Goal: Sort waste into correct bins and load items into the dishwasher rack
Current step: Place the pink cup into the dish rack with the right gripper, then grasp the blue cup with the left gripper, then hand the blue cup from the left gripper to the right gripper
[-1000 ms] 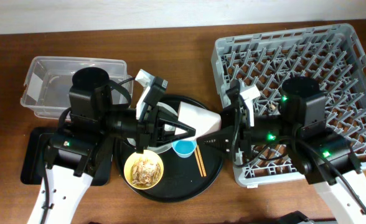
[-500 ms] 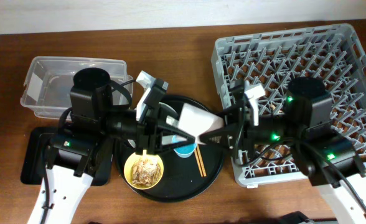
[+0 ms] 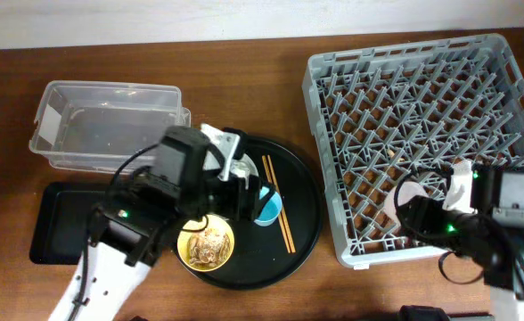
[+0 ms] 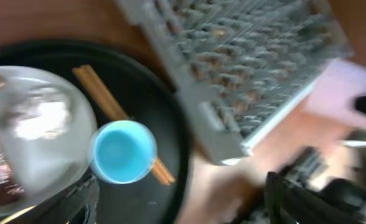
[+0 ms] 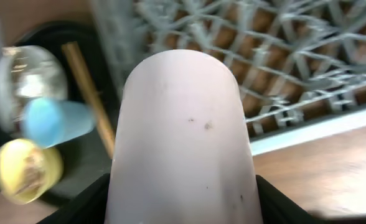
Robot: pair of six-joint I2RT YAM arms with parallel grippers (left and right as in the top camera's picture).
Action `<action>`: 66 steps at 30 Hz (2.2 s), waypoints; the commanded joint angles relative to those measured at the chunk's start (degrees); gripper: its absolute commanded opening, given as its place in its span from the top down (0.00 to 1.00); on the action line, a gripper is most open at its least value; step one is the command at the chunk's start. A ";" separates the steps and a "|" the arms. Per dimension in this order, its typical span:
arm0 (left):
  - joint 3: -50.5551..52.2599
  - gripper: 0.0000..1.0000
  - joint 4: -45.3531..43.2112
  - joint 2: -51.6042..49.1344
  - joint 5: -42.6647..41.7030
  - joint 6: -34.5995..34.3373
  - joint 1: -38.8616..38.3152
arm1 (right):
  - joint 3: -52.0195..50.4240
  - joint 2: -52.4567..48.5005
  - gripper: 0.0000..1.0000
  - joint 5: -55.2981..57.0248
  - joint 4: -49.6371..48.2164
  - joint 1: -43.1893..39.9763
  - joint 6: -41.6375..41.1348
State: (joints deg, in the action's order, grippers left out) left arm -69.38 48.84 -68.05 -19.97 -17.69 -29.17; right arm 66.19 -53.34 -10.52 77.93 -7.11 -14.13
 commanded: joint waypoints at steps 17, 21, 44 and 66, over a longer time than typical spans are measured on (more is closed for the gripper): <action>-0.13 0.16 3.52 -10.12 20.50 0.72 -12.28 | 0.98 -22.91 0.01 3.58 -9.75 5.22 -0.37; -0.09 0.21 2.10 -15.06 26.51 0.70 -15.65 | 2.86 -16.44 0.02 0.35 -7.21 5.22 -0.35; -7.17 1.00 -0.17 -11.80 -2.82 6.29 -9.49 | 2.93 -2.23 0.01 -9.51 -4.02 5.22 10.91; -7.17 1.00 -6.82 -2.75 -59.76 17.38 12.31 | 2.89 -8.22 0.21 -56.15 -39.36 23.21 13.55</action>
State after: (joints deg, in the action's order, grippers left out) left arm -76.29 42.22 -70.83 -77.87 -1.69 -17.17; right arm 68.47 -61.34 -64.01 38.76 14.11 0.03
